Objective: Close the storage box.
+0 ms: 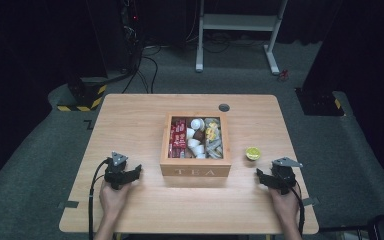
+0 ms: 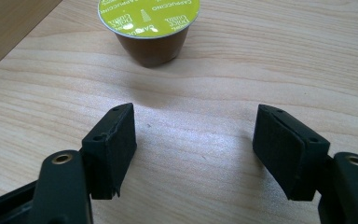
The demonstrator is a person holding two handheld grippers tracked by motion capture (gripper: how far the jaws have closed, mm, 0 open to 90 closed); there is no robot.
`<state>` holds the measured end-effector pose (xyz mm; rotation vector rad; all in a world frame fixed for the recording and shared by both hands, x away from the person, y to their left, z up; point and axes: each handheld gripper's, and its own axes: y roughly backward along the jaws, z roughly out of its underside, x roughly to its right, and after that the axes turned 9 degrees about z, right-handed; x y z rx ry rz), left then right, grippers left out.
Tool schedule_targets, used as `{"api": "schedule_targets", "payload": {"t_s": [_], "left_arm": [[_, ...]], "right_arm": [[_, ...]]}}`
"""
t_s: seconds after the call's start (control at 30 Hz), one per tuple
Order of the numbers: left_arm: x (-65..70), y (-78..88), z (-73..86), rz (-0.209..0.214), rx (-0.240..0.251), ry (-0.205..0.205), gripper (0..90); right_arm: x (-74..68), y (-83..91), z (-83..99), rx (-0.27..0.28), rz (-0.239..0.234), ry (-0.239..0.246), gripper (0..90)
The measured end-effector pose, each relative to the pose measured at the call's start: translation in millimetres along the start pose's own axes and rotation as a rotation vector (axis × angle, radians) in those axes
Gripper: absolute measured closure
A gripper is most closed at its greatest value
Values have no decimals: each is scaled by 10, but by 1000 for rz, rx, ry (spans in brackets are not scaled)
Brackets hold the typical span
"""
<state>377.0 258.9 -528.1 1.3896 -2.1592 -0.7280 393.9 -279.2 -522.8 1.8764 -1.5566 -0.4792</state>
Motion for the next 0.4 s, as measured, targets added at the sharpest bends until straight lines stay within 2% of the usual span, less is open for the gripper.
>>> {"api": "schedule_targets", "payload": {"t_s": [0.4], "left_arm": [[6, 1, 0, 10, -8, -6, 283]], "right_arm": [[-4, 0, -2, -3, 2, -2, 299]]}}
